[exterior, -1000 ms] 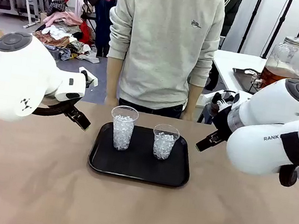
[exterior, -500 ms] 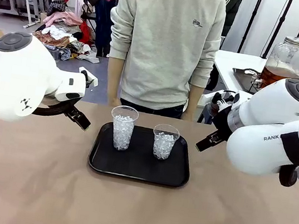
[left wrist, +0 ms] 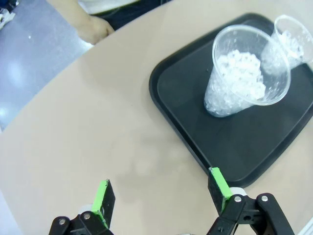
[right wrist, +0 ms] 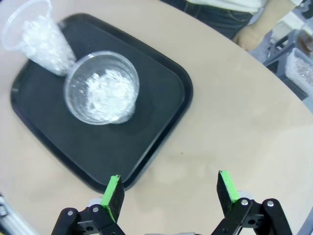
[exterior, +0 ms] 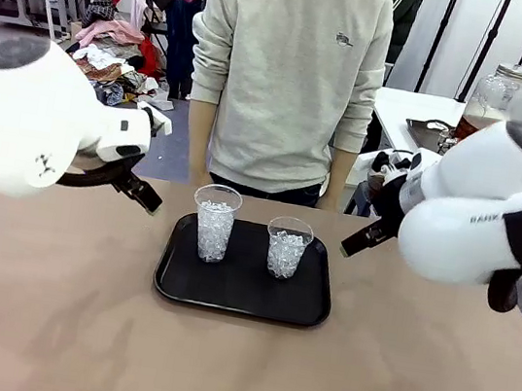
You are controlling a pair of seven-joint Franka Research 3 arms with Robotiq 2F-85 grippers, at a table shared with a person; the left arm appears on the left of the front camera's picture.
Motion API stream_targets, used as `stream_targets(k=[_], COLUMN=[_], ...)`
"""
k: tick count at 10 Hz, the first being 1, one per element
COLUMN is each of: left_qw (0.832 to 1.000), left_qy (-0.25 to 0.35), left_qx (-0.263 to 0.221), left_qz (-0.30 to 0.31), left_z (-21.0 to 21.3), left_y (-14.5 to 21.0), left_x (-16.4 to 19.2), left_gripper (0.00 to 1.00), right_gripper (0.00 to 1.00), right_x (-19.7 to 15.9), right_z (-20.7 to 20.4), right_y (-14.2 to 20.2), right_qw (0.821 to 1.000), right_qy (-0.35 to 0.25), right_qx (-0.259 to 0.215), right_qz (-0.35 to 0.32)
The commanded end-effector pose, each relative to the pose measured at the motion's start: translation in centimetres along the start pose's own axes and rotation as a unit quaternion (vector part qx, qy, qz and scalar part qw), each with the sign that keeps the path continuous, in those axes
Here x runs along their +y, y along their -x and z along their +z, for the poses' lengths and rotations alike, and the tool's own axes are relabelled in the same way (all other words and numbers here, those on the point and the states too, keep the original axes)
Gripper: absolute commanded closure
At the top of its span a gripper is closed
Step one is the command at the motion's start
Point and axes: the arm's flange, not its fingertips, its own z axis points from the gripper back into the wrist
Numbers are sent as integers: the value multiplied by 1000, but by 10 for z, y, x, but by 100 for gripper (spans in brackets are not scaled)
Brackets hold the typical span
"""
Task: Pour the drink into the iced cup.
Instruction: Pick up the iced cup indicated by the human and present it to them.
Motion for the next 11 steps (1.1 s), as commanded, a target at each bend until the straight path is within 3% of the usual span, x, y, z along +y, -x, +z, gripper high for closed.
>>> stream_targets(k=[1, 3, 7, 10, 11], left_qw=[999, 994, 966, 945, 943], left_qy=[21, 83, 204, 264, 272], left_qx=[6, -4, -9, 6, 7], left_qz=[25, 65, 160, 193, 191], left_z=[27, 48, 65, 52, 50], left_y=[-8, -11, 7, 21, 23], left_x=[20, 36, 76, 94, 96], left_gripper=[0, 0, 0, 0, 0], right_gripper=[0, 0, 0, 0, 0], right_x=[-20, -31, -63, -72, -69], right_z=[31, 51, 63, 56, 55], right_y=[-13, -16, 2, 14, 15], right_qw=[998, 991, 954, 935, 939], right_qy=[-54, -119, -255, -304, -296], right_qx=[-4, -14, -41, -44, -39], right_qz=[-16, -56, -151, -177, -169])
